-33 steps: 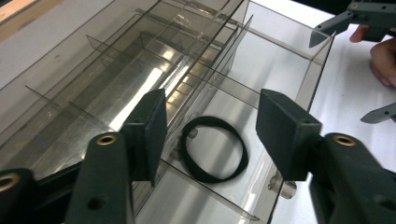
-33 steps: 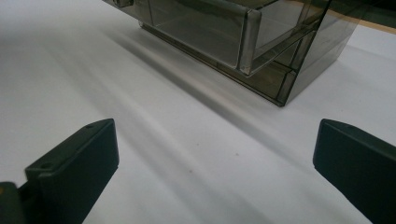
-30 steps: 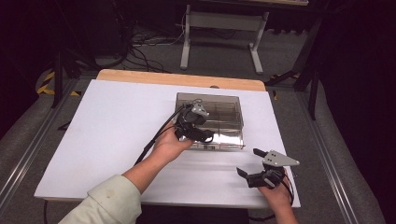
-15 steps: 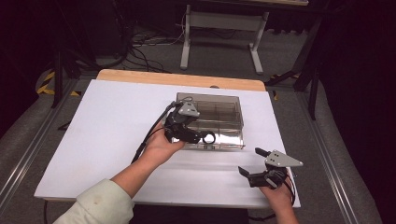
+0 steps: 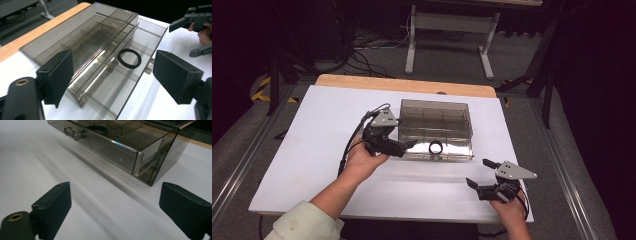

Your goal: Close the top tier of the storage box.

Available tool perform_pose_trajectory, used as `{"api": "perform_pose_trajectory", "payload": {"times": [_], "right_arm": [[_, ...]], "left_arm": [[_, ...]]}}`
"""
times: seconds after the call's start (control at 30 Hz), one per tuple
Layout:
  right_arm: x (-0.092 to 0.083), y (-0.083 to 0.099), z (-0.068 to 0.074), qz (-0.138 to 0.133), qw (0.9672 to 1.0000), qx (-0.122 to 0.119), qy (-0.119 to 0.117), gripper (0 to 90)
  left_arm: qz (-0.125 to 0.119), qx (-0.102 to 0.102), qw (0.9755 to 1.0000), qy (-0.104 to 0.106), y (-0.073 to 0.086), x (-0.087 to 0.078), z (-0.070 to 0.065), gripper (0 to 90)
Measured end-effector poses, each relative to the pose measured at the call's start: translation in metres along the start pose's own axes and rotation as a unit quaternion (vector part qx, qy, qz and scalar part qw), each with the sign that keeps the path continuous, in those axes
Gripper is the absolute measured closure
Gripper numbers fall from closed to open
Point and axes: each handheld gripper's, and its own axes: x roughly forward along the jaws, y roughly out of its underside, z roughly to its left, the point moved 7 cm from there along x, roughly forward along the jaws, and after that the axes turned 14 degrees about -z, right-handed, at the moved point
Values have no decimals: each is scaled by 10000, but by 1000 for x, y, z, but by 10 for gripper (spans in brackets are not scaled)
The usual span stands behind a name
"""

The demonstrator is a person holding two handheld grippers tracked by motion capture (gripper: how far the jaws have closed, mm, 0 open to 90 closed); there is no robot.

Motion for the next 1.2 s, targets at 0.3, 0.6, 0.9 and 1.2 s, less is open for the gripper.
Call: {"api": "perform_pose_trajectory", "payload": {"times": [0.3, 0.6, 0.9, 1.2], "right_arm": [[-1, -7, 6, 87, 9999, -106, 24, 367], [-1, -17, 13, 78, 9987, -450, 209, 686], [8, -25, 20, 175, 9982, -546, 162, 900], [18, -29, 29, 253, 9977, -625, 27, 900]], "left_arm": [[-342, -110, 9993, -30, 13, -34, 9, 82], [-619, -25, 9979, -173, 39, -65, 7, 1], [-888, -247, 9953, -311, 70, -86, 16, 1], [-782, -200, 9945, -673, 108, -98, 23, 1]]}}
